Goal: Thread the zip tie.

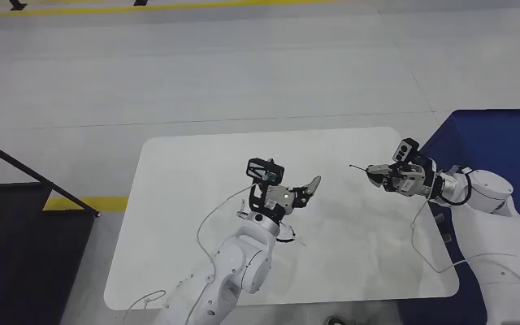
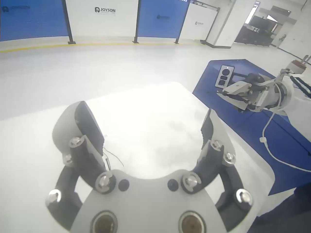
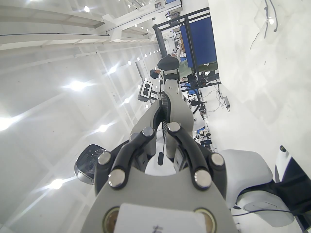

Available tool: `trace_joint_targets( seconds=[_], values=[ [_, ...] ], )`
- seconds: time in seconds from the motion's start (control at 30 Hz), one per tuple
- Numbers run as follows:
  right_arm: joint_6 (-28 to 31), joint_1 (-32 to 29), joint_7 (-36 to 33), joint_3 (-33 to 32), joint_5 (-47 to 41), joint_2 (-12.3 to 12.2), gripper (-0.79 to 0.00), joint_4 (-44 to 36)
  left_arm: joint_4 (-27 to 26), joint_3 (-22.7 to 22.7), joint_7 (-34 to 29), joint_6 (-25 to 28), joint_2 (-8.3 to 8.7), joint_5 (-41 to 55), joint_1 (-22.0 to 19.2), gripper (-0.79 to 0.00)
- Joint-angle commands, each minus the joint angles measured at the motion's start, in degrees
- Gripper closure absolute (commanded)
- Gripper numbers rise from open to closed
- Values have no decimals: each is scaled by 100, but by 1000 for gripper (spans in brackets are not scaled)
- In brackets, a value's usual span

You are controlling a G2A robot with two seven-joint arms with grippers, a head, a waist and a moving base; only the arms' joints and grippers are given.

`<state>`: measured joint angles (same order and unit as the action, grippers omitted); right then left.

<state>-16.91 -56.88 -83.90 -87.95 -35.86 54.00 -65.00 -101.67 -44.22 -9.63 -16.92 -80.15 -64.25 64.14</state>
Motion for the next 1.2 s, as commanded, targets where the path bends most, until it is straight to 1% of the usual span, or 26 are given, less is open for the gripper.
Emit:
trace_joint_targets(
  seconds=[0.0,0.13,0.17,0.2,0.23,0.3,0.33,0.4,0.47,0.53,0.57,0.6,0.63,0.9,0.93,0.97,1.07,1.13,1.17],
  values=[
    [0,0,0,0,0,0,0,0,0,0,0,-4,0,-3,-3,-785],
    [0,0,0,0,0,0,0,0,10,11,-34,24,-2,48,18,-785],
    [0,0,0,0,0,0,0,0,14,14,-210,114,-19,349,60,-785],
    [0,0,0,0,0,0,0,0,34,10,-482,216,-37,557,-6,-785],
    [0,0,0,0,0,0,0,0,127,-1,-717,181,-50,425,-168,-785],
    [0,0,0,0,0,0,0,0,389,108,-1349,-224,-109,-109,-564,-785],
    [0,0,0,0,0,0,0,0,438,193,-1721,-235,-168,15,-774,-785],
    [0,0,0,0,0,0,0,0,786,153,-2314,-474,-293,431,-1245,-785],
    [0,0,0,0,0,0,0,0,1263,145,-2714,-633,-413,746,-1711,-785],
    [0,0,0,0,0,0,0,0,1831,160,-3025,-805,-511,840,-2126,-785],
    [0,0,0,0,0,0,0,0,2131,226,-3367,-890,-560,865,-2316,-785],
    [0,0,0,0,0,0,0,0,2280,285,-3683,-901,-616,993,-2493,-785],
    [0,0,0,0,0,0,0,0,2321,294,-3754,-883,-633,1055,-2538,-785],
    [0,0,0,0,0,0,0,0,2346,300,-3778,-863,-632,1070,-2511,-785],
    [0,0,0,0,0,0,0,0,2450,335,-4040,-765,-630,1094,-2486,-785],
    [0,0,0,0,0,0,0,0,2525,354,-4391,-759,-635,1083,-2557,-785],
    [0,0,0,0,0,0,0,0,2686,341,-5253,-1287,-709,1243,-2774,-785],
    [0,0,0,0,0,0,0,0,2703,442,-5580,-1398,-771,1261,-2931,-785],
    [0,0,0,0,0,0,0,0,2741,499,-5701,-1543,-801,1189,-3007,-785]
  ],
)
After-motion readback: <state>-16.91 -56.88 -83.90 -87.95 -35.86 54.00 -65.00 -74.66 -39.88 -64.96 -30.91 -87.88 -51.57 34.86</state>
